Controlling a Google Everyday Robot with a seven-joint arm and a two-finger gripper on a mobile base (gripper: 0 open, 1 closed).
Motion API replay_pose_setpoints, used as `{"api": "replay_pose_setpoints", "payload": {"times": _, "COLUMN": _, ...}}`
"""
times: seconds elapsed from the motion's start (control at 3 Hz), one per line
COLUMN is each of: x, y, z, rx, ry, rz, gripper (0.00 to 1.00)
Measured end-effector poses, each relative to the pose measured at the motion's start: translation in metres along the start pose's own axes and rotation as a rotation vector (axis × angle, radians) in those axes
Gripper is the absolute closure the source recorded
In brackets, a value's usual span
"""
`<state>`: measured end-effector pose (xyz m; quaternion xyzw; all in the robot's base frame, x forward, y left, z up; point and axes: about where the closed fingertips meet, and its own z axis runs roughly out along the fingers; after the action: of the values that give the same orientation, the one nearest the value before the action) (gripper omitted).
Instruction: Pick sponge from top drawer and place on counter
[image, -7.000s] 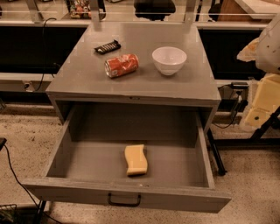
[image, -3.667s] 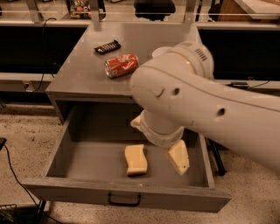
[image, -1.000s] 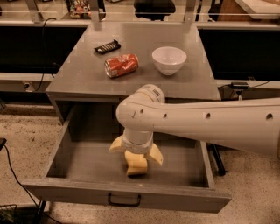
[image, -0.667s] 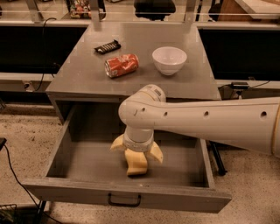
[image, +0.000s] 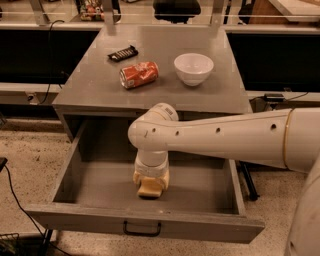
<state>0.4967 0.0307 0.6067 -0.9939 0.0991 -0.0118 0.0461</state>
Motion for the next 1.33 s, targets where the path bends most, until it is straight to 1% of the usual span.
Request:
{"api": "replay_pose_setpoints", "payload": {"times": 0.33, "x": -0.001, "y": -0.002, "z": -0.002, "rx": 0.019, "ry": -0.006, "rz": 0.005, "gripper": 0.64}}
{"api": "replay_pose_setpoints", "payload": {"times": 0.67, "x": 0.000, "y": -0.009, "z": -0.033, "rx": 0.101, "ry": 0.006, "rz": 0.013, "gripper": 0.86}}
{"api": "replay_pose_setpoints", "payload": {"times": 1.0, "x": 0.002, "y": -0.014, "z": -0.101, "rx": 0.223, "ry": 0.050, "rz": 0.034, "gripper": 1.00}}
{"api": "replay_pose_setpoints", "payload": {"times": 1.33, "x": 0.010, "y": -0.016, "z": -0.182, "rx": 0.310, "ry": 0.138, "rz": 0.051, "gripper": 1.00}}
